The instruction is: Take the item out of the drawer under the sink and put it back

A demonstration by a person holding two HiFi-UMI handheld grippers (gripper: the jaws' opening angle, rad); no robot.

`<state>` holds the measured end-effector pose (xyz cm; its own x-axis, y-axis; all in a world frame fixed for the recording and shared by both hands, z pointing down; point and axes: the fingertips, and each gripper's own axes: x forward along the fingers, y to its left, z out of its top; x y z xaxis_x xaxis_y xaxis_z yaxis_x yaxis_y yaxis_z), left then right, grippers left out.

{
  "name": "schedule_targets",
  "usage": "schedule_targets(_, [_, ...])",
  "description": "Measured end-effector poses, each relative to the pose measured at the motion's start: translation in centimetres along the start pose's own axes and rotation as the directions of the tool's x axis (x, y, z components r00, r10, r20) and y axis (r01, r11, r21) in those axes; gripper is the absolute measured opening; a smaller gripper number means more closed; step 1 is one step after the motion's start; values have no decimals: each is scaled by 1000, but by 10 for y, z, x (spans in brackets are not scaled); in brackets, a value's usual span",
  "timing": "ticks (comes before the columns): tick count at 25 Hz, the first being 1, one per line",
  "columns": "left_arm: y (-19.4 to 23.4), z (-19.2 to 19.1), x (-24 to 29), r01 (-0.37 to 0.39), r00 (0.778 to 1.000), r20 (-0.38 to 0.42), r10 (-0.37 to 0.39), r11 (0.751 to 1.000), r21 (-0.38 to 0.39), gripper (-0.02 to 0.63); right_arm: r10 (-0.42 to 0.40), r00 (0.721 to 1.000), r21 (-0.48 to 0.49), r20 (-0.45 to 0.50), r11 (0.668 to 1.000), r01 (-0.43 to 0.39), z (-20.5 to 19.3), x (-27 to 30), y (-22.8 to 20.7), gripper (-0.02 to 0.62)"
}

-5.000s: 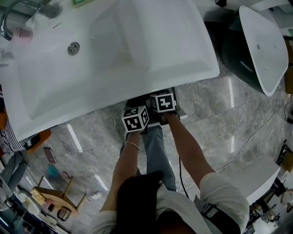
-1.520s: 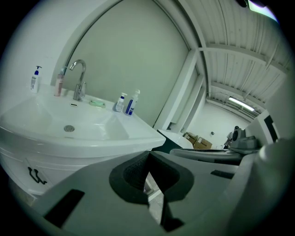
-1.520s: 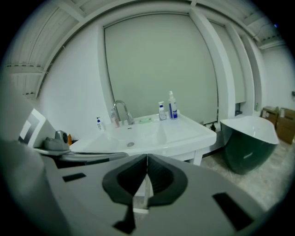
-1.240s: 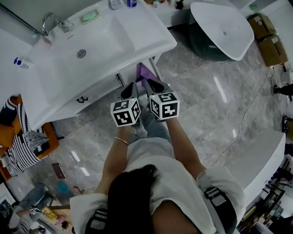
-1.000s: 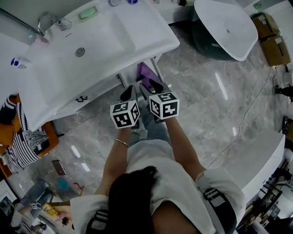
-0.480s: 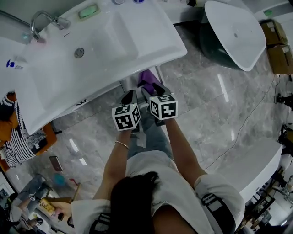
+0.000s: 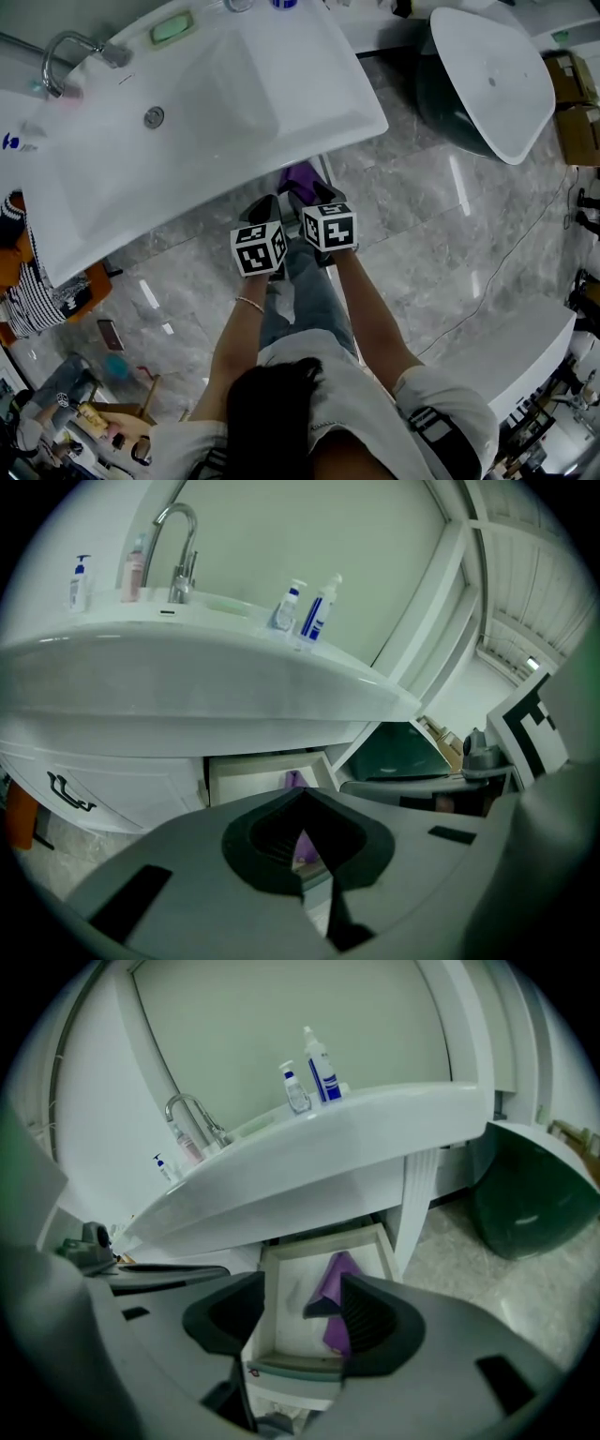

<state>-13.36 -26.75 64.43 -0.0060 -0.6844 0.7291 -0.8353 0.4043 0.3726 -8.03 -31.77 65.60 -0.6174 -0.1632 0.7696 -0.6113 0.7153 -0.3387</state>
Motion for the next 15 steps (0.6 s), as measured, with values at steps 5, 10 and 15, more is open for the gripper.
schedule_targets(5, [13, -4, 22, -29, 1000, -12, 29, 999, -35, 3, -11, 1000, -19, -26, 1000, 11, -7, 30, -15, 276])
schedule_targets(10, [21, -12, 45, -38, 999, -21, 37, 998, -44, 3, 13, 998, -16, -57, 1000, -14, -15, 54, -24, 284])
schedule_targets(15, [31, -21, 58, -60, 997, -49, 56, 995, -79, 3, -6, 996, -64, -88, 998, 1, -27, 79, -34, 287])
